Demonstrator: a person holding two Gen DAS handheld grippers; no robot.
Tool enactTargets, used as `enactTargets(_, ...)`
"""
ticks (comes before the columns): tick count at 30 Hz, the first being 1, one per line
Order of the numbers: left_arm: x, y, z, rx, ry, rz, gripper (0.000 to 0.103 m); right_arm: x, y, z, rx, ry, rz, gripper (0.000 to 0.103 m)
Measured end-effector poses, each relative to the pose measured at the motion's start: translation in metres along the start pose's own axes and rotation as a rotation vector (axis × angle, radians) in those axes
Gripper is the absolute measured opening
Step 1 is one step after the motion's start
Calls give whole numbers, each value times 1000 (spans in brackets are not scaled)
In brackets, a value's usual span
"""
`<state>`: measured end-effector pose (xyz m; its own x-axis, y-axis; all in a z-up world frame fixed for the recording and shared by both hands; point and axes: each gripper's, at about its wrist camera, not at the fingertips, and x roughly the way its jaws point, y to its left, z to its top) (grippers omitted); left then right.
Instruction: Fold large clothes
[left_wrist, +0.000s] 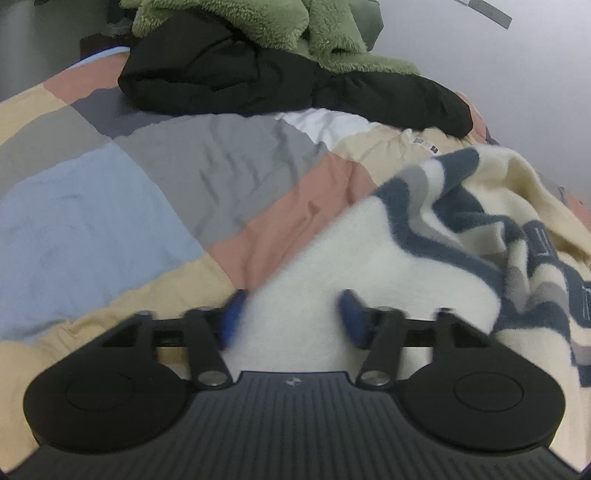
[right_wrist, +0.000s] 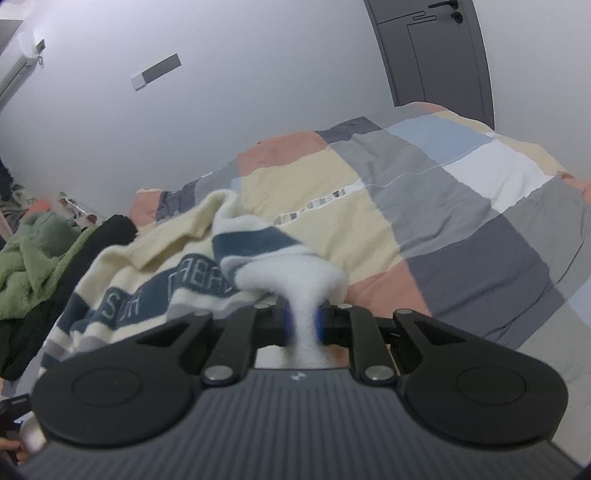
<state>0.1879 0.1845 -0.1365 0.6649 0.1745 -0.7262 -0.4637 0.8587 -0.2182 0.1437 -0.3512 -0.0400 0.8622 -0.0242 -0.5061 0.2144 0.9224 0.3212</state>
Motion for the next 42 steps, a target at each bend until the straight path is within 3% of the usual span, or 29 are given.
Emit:
enactTargets(3,-10,-3,3,13,-39,9,19,2,-9,12,-35,-5,-17,15)
enactTargets(12,-46,-8,52,19,-210,17,9,13,-49,80,-100,-53,-124,14)
enactTargets(16,-58,-17,78,93,-327,59,8,27,-66,113,-63,-88,-189,15)
enactTargets(21,-14,-16,89,156,-258,103,8,64,-83,120,-46,-117,-323,15)
enactTargets(27,55,26,87,69,-91,102,9,119,-115,96,-29,-54,-435,15)
enactTargets(34,62,29,88,75,-78,93,9,152,-143,67,-14,22,-465,17)
enactTargets(38,56,24,87,98,-79,101,9,155,-147,62,-1,20,-451,20)
enactTargets(40,52,20,88,113,-82,104,16,152,-147,61,-5,18,-442,21)
enactTargets(41,49,17,88,116,-79,103,31,150,-148,62,1,17,-436,23)
enactTargets(42,45,16,87,115,-77,92,55,146,-148,63,7,16,-433,29)
